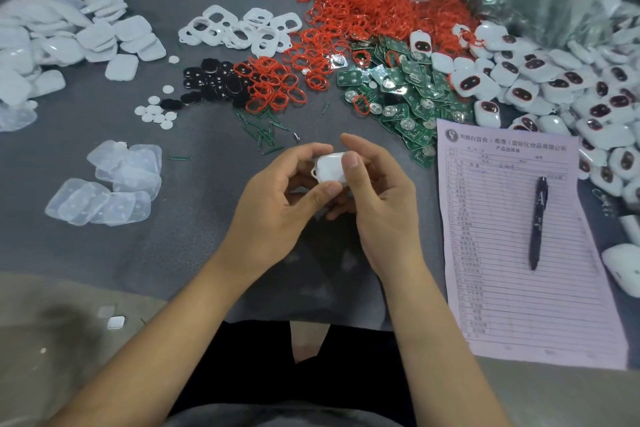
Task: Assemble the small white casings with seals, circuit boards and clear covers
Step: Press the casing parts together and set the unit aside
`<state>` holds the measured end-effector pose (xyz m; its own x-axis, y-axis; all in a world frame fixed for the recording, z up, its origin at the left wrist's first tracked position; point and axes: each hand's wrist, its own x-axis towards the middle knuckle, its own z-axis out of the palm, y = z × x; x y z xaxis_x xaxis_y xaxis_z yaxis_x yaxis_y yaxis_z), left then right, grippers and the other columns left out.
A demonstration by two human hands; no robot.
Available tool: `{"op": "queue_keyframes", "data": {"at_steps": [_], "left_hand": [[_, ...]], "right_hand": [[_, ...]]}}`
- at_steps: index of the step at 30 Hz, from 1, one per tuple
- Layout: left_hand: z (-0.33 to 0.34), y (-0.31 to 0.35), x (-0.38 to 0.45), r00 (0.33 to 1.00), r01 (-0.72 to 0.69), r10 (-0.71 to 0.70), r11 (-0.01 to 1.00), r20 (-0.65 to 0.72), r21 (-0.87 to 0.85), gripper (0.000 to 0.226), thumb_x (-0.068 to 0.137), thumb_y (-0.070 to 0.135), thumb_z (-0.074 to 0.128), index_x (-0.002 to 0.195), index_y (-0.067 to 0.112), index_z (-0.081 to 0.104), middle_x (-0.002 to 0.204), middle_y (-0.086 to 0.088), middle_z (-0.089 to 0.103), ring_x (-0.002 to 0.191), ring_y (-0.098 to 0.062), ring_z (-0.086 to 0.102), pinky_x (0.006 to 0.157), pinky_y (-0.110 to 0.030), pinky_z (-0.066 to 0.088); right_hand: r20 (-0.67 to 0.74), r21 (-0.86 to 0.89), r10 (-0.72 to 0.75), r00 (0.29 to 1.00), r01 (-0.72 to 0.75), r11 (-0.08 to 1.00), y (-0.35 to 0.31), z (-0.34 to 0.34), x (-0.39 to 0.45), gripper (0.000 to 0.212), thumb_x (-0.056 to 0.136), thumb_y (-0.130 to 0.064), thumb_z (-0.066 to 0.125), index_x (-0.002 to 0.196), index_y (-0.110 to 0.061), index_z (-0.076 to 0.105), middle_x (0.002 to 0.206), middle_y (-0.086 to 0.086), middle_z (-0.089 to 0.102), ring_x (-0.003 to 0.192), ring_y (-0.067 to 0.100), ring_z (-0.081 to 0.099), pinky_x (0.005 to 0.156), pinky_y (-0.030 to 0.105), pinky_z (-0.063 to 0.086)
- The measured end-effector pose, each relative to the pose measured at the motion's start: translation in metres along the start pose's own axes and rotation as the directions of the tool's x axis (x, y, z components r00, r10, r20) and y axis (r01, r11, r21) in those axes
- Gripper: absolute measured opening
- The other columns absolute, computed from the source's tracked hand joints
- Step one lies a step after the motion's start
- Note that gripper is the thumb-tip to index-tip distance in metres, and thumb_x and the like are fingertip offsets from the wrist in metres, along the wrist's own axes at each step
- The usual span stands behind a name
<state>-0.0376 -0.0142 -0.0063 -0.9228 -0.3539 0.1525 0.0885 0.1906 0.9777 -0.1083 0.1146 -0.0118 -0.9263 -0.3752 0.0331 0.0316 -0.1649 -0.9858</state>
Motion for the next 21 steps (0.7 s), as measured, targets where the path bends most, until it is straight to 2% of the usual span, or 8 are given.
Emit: {"op": "queue_keyframes", "data": {"at_steps": [4,8,13,18,21], "left_hand": [[0.0000,0.0013,-0.0012,1.000,-0.013,0.012,0.999,0.026,0.035,0.036,0.093,0.026,0.073,0.127,0.028,0.061,0.108,0.019,0.071,0.094,-0.006,0.071,0.082,-0.011,0.050],[-0.0004,-0.0001,-0.0013,0.999,-0.030,0.028,0.998,0.042,0.058,0.036,0.096,0.018,0.072,0.127,0.031,0.060,0.105,0.025,0.070,0.095,-0.005,0.070,0.083,-0.010,0.049],[0.0005,-0.0020,-0.0020,0.998,-0.052,0.047,0.991,0.048,0.123,0.037,0.098,0.014,0.070,0.132,0.026,0.060,0.107,0.016,0.072,0.096,-0.007,0.071,0.085,-0.013,0.050],[0.0000,0.0017,0.0017,1.000,-0.007,0.005,0.991,0.017,0.133,0.033,0.099,0.027,0.065,0.131,0.021,0.066,0.104,0.012,0.075,0.090,-0.002,0.072,0.080,-0.014,0.053],[0.0001,0.0017,0.0021,1.000,0.018,-0.019,0.995,0.003,0.098,0.028,0.101,0.022,0.065,0.129,0.020,0.067,0.100,0.012,0.076,0.083,0.000,0.073,0.076,-0.010,0.051]], "right_hand": [[-0.028,-0.035,0.013,1.000,-0.014,0.999,0.0028,-0.0002,0.0012,0.023,0.102,-0.029,0.062,0.110,-0.011,0.073,0.088,0.008,0.074,0.060,0.018,0.068,0.049,0.027,0.054],[-0.024,-0.042,0.003,1.000,-0.004,0.999,0.0022,-0.0017,0.0023,0.015,0.102,-0.023,0.062,0.106,-0.012,0.071,0.086,0.007,0.073,0.057,0.019,0.066,0.046,0.027,0.052],[-0.013,-0.041,0.015,1.000,-0.016,0.999,0.0010,-0.0036,0.0027,0.014,0.104,-0.019,0.062,0.106,-0.008,0.069,0.089,0.011,0.074,0.058,0.020,0.068,0.047,0.027,0.053],[-0.029,-0.022,0.003,1.000,-0.004,1.000,0.0016,-0.0018,0.0025,0.008,0.101,-0.022,0.065,0.102,-0.016,0.070,0.088,0.013,0.072,0.059,0.024,0.064,0.046,0.029,0.053],[-0.025,-0.020,-0.001,1.000,0.001,1.000,0.0010,-0.0014,0.0017,0.007,0.099,-0.022,0.067,0.102,-0.017,0.072,0.083,0.011,0.070,0.062,0.019,0.062,0.047,0.030,0.055]]}}
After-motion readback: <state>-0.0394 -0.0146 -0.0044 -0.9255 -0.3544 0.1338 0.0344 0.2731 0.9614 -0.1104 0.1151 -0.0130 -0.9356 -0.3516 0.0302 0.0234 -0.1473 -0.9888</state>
